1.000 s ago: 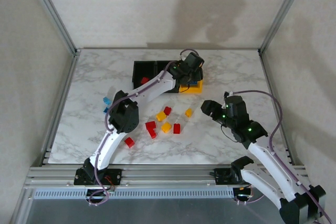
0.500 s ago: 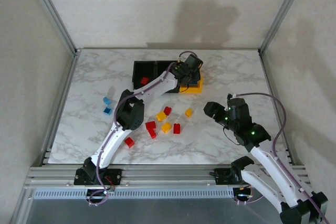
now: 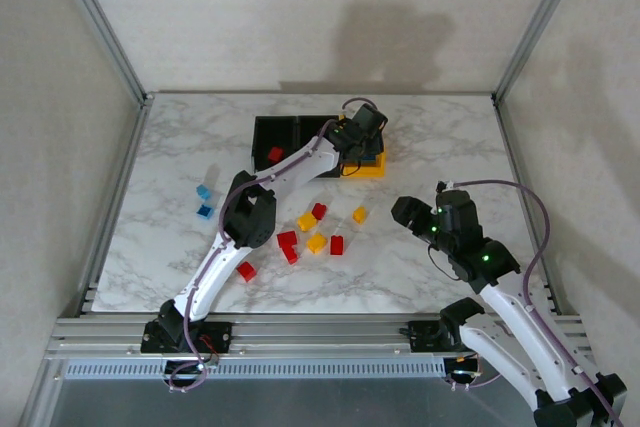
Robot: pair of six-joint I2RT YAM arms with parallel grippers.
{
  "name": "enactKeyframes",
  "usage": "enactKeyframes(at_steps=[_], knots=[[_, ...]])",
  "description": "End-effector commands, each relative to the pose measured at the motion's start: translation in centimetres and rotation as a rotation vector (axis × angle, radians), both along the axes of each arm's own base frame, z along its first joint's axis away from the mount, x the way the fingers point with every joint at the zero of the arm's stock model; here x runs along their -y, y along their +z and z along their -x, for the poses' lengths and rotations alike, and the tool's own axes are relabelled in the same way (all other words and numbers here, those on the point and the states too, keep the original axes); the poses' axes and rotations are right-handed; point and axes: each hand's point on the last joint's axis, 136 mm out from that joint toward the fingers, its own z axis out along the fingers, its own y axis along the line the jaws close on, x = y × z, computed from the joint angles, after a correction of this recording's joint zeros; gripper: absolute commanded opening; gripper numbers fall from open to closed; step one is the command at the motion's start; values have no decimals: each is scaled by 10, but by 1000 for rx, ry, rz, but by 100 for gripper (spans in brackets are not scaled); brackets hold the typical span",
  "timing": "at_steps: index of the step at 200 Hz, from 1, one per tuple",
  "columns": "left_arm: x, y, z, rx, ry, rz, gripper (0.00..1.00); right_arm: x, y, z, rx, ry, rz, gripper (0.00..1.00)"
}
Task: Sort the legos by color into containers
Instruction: Place the lego in the container.
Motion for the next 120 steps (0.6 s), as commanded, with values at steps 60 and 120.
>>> enactKeyframes(at_steps=[60, 120], knots=[[4, 18, -3, 28, -11, 30, 73, 6, 5, 1, 12, -23, 7, 68], [16, 81, 25, 73, -88, 102, 71, 3, 13, -2, 43, 13, 31, 68]])
